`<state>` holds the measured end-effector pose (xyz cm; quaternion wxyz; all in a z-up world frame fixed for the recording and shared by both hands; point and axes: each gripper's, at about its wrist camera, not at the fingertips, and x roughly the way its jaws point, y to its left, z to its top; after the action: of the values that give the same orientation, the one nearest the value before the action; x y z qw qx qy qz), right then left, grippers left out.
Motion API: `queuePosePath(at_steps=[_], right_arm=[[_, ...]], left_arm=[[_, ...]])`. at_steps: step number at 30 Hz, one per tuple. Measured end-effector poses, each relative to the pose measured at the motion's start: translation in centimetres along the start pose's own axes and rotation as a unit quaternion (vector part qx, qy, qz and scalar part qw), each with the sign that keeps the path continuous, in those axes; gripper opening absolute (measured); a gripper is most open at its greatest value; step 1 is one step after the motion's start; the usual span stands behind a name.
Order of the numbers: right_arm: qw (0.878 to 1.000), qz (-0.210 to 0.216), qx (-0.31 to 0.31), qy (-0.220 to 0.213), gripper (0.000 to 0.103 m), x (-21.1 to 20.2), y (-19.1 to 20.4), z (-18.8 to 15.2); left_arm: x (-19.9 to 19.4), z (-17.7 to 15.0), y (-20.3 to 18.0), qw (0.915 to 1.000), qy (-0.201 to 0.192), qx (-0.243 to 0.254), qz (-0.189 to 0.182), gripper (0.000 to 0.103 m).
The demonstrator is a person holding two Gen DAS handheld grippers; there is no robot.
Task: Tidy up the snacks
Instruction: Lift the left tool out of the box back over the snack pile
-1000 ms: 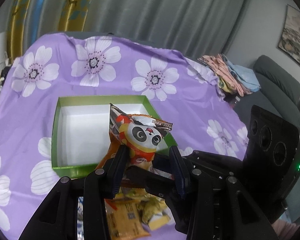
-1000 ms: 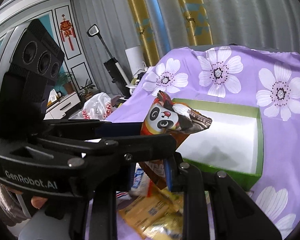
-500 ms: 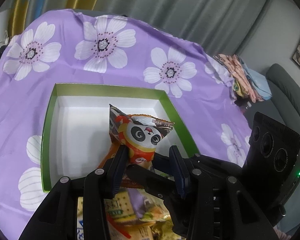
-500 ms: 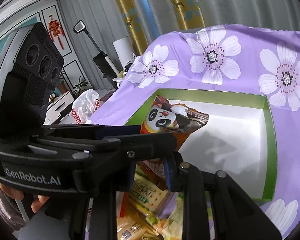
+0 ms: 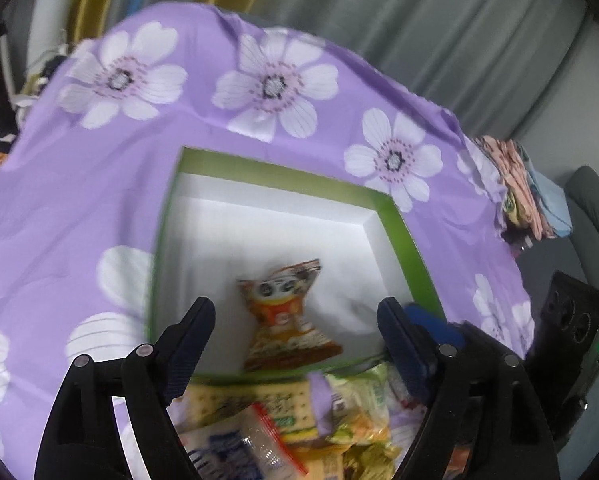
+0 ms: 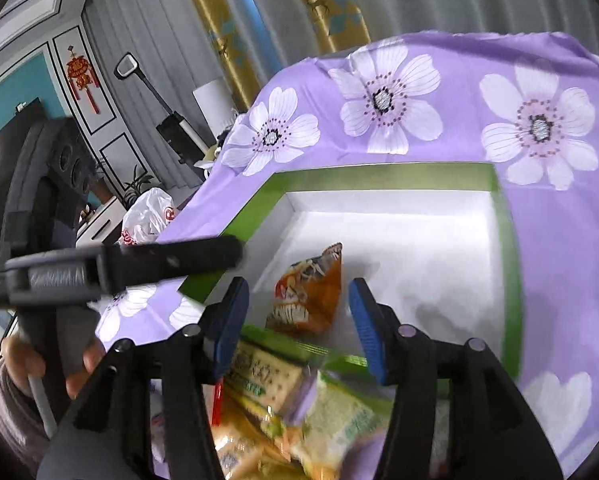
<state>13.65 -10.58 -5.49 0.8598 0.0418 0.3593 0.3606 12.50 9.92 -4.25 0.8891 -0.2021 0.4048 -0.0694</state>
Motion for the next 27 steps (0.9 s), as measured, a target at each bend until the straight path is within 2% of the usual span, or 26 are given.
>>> queuePosePath(at_steps=[7,14,27], right_arm=[[1.000,0.003,0.008,-0.003,0.064,-4.3,0.7,-3.0],[1.000,0.009,0.013,0.011,0.065,-6.6,1.6,-6.0],[0.999,0.004,0.007,0.052,0.066,-8.1,2.7,-10.2]], left_arm=[[-4.5,-2.7,1.7,0.9993,-0.011,-0.016,0.030,0.088],[-7.1,-5.9,1.8,0.9991,-0.015,-0.025,0.032,0.088],[-9.0,-11.1,-2.3,0.9960,-0.002,0.043,0.079,0.088]])
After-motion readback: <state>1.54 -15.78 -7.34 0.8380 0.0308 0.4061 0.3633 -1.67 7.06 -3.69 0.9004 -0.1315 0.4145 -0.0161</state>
